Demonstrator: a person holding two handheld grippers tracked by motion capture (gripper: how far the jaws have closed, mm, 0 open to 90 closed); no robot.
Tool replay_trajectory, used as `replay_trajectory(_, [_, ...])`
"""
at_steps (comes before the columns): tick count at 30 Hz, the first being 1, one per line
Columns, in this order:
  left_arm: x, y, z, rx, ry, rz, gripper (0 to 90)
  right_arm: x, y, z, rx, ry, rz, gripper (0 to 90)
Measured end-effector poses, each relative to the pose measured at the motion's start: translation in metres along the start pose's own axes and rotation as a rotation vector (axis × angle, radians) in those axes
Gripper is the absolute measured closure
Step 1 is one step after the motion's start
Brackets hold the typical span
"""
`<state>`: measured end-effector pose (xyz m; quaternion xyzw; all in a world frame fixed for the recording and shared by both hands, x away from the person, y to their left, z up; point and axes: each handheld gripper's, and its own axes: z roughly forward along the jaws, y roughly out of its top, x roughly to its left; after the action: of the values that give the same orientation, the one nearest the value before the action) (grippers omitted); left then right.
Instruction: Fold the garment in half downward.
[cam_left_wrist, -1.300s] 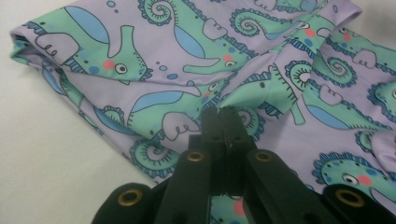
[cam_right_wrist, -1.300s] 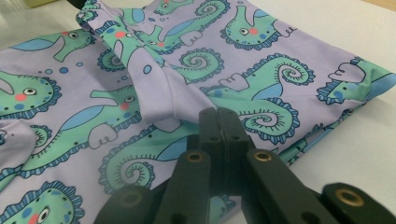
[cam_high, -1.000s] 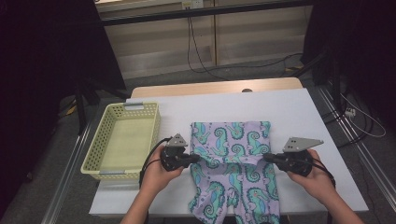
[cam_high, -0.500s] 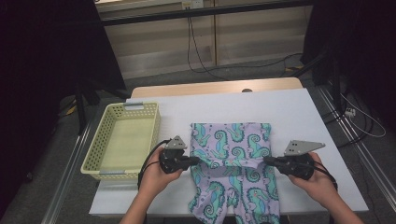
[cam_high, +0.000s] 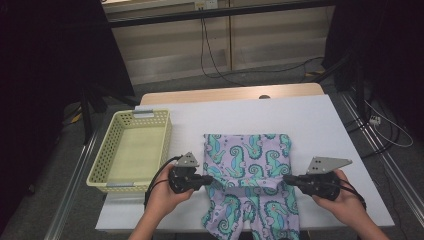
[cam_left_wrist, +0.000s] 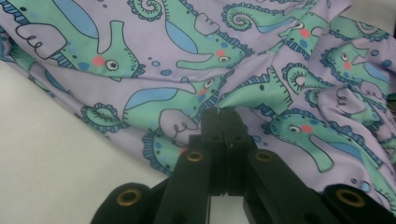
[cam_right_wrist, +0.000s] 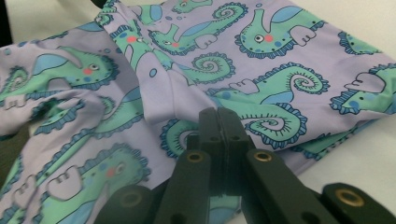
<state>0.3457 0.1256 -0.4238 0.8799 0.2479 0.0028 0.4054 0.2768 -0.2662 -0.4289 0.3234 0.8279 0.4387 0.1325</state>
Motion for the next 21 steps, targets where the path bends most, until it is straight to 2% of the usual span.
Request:
replay_trajectory(3, [0.001, -0.002, 0.001, -0.004, 0.007, -0.01, 83.9, 0.003, -0.004, -0.001, 0.009, -0.002, 0.01, 88.8])
replay_trajectory(4, [0.002, -0.002, 0.001, -0.018, 0.02, -0.015, 78.5, 0.003, -0.004, -0.001, 0.008, -0.008, 0.009, 85.0])
replay_trajectory(6, [0.006, 0.0, 0.002, -0.034, 0.025, -0.019, 65.3, 0.002, -0.002, 0.0, -0.007, -0.025, 0.019, 71.0])
replay_trajectory(7, [0.007, 0.001, 0.003, -0.046, 0.032, -0.026, 61.5, 0.001, 0.0, 0.0, -0.013, -0.036, 0.022, 67.1])
replay_trajectory(9, [0.012, 0.005, 0.005, -0.072, 0.043, -0.047, 48.5, -0.003, 0.002, 0.002, -0.024, -0.054, 0.036, 59.2])
replay_trajectory(11, [0.018, 0.01, 0.007, -0.076, 0.06, -0.071, 43.9, -0.01, 0.005, 0.005, -0.03, -0.085, 0.056, 53.1])
replay_trajectory(13, [0.024, 0.015, 0.01, -0.093, 0.084, -0.088, 35.6, -0.019, 0.007, 0.01, -0.027, -0.115, 0.077, 48.1])
replay_trajectory(17, [0.038, 0.024, 0.017, -0.12, 0.114, -0.102, 29.1, -0.035, 0.011, 0.021, -0.006, -0.153, 0.094, 44.3])
replay_trajectory(21, [0.051, 0.035, 0.024, -0.128, 0.142, -0.114, 26.9, -0.055, 0.02, 0.031, 0.004, -0.222, 0.104, 41.7])
